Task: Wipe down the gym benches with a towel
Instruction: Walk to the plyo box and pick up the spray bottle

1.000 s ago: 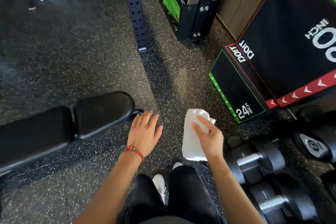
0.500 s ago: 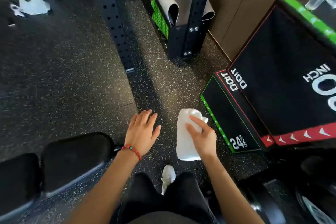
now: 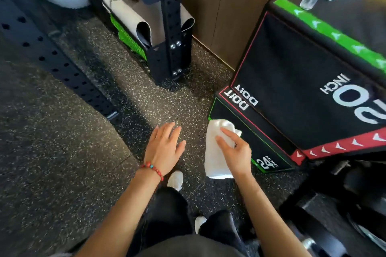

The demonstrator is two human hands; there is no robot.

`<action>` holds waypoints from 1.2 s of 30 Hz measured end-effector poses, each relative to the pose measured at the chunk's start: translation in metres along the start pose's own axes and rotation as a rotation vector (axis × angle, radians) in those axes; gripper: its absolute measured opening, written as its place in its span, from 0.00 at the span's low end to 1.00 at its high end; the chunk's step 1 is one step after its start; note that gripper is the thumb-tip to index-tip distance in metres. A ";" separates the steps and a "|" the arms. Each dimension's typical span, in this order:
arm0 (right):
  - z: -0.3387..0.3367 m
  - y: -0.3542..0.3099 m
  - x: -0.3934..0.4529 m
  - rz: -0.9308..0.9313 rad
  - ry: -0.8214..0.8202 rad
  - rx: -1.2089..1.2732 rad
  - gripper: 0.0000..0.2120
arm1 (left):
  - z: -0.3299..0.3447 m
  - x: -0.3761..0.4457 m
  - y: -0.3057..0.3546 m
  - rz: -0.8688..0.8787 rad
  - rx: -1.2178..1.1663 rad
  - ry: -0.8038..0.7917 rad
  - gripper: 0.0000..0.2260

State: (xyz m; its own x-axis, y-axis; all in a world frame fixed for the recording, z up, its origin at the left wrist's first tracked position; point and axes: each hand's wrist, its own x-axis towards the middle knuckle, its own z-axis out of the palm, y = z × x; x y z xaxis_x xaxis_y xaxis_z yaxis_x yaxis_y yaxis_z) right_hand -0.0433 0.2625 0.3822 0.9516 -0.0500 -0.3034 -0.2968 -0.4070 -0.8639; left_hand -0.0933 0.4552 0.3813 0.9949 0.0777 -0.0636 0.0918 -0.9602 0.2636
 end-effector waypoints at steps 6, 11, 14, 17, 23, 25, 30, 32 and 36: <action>0.009 -0.026 0.037 0.112 0.183 0.101 0.13 | -0.018 0.088 -0.013 0.211 0.002 -0.035 0.19; -0.001 -0.038 0.059 0.174 0.335 0.164 0.13 | -0.024 0.140 -0.003 0.340 -0.012 -0.036 0.19; -0.014 -0.042 0.071 0.181 0.422 0.175 0.13 | -0.025 0.166 0.012 0.402 -0.026 -0.039 0.18; -0.029 -0.044 0.086 0.187 0.482 0.195 0.12 | -0.022 0.191 0.031 0.477 -0.009 -0.046 0.18; -0.068 -0.044 0.127 0.169 0.559 0.249 0.12 | -0.017 0.246 0.079 0.554 -0.021 -0.030 0.18; -0.083 -0.046 0.143 0.147 0.579 0.264 0.12 | -0.017 0.265 0.096 0.567 -0.031 -0.015 0.18; -0.122 -0.062 0.183 0.107 0.581 0.289 0.12 | -0.025 0.312 0.141 0.572 -0.079 0.047 0.18; -0.136 -0.070 0.198 0.089 0.582 0.290 0.11 | -0.030 0.329 0.156 0.570 -0.099 0.074 0.18; -0.156 -0.089 0.224 0.054 0.594 0.284 0.09 | -0.045 0.360 0.176 0.565 -0.137 0.137 0.17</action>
State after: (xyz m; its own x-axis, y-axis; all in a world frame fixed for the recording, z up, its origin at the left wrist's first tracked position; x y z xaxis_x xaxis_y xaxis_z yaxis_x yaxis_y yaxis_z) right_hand 0.2087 0.1449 0.4534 0.7930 -0.5913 -0.1463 -0.2776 -0.1370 -0.9509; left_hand 0.2826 0.3262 0.4479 0.8867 -0.3922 0.2450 -0.4576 -0.8205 0.3427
